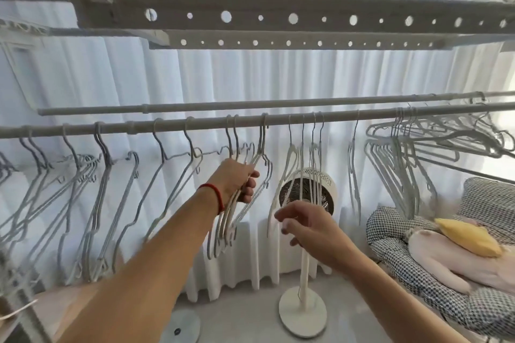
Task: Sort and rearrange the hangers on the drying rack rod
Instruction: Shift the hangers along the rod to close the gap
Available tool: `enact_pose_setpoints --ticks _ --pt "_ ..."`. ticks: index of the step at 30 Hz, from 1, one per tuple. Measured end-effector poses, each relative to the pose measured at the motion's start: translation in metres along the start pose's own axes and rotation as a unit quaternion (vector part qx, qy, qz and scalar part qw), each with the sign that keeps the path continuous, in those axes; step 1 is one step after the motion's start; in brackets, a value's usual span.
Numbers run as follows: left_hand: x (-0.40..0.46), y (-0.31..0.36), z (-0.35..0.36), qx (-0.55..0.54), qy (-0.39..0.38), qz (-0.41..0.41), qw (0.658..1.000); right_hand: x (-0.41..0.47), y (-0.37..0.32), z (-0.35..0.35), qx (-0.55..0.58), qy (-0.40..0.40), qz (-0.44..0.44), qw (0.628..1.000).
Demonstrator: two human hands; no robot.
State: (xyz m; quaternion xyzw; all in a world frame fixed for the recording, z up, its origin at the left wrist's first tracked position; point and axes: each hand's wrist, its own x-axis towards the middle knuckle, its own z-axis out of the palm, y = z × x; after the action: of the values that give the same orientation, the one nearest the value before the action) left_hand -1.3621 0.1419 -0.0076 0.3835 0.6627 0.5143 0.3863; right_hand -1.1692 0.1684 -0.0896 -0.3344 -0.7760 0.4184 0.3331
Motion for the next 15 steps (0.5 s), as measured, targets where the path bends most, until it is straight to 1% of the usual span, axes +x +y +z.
enact_pose_setpoints --ticks 3,4,5,6,7,8,9,10,11,13,15 --pt "-0.005 -0.002 0.006 0.071 0.026 0.018 0.997 -0.002 0.0 -0.017 0.005 0.028 -0.015 0.999" --pt "-0.008 0.0 0.009 0.111 0.035 0.022 0.993 -0.002 0.002 -0.024 0.019 0.036 -0.021 0.999" --pt "-0.013 0.003 0.011 0.178 0.052 0.028 0.982 -0.001 0.005 -0.031 0.033 0.045 -0.024 0.998" --pt "-0.02 0.008 0.016 0.282 0.086 0.038 0.955 -0.001 0.01 -0.041 0.046 0.05 -0.026 0.997" --pt "-0.029 0.013 0.023 0.39 0.132 0.055 0.91 -0.001 0.015 -0.051 0.054 0.049 -0.029 0.997" --pt "-0.04 0.017 0.034 0.462 0.182 0.089 0.863 -0.002 0.021 -0.062 0.061 0.047 -0.032 0.997" --pt "-0.05 0.021 0.051 0.478 0.221 0.137 0.839 -0.004 0.028 -0.076 0.067 0.047 -0.034 0.996" --pt "-0.06 0.026 0.072 0.454 0.238 0.191 0.837 -0.006 0.036 -0.091 0.071 0.047 -0.035 0.996" --pt "-0.068 0.031 0.096 0.412 0.238 0.24 0.846 -0.008 0.045 -0.105 0.075 0.05 -0.033 0.995" --pt "-0.072 0.04 0.152 0.346 0.205 0.3 0.865 -0.014 0.063 -0.138 0.082 0.058 -0.023 0.995" --pt "-0.068 0.043 0.213 0.325 0.163 0.327 0.872 -0.022 0.083 -0.176 0.081 0.073 -0.021 0.994"
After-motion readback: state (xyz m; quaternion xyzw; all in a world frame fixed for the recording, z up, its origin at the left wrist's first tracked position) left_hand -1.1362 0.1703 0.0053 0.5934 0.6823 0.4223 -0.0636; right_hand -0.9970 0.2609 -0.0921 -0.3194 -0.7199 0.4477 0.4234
